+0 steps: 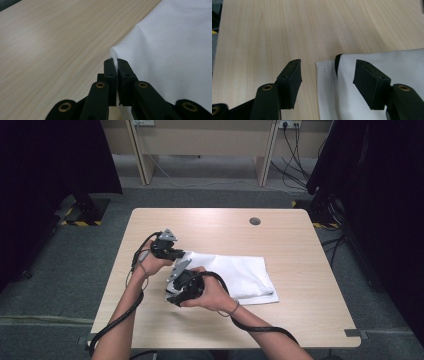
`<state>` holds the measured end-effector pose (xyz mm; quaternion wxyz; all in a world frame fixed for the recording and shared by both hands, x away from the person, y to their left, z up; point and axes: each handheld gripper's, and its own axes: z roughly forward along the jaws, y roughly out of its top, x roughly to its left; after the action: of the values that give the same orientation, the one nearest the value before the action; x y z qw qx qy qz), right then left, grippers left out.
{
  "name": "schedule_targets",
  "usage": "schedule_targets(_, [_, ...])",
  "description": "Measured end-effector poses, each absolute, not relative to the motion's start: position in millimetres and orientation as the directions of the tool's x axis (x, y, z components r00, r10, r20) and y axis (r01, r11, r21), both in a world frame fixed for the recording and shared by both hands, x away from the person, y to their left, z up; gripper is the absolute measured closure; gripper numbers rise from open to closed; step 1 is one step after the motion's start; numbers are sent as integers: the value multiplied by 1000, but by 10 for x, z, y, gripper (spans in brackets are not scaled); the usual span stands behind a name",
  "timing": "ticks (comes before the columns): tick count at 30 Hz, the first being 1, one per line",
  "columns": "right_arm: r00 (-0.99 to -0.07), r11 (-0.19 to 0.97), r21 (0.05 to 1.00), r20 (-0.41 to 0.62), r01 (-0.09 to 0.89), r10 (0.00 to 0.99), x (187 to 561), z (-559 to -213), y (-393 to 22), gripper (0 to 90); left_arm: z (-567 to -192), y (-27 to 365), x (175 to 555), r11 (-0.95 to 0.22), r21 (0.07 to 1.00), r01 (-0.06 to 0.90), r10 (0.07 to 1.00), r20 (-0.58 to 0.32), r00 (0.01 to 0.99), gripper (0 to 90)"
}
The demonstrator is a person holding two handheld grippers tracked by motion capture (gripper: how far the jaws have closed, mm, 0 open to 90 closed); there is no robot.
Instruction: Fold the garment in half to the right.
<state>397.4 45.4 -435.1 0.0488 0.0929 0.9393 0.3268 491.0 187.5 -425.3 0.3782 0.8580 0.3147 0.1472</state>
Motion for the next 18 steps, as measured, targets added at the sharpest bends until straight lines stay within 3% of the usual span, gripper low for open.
schedule_targets(6, [-977,796,588,-46,142,208,4001,-4518,580,402,-4289,1896,4912,-520,735,436,653,12,757,861])
schedule_targets(18, [-978,816,563,-61,133,201,4073,-4639,665,510,-4354,1905,4898,-533,720,444,649,12,761,859])
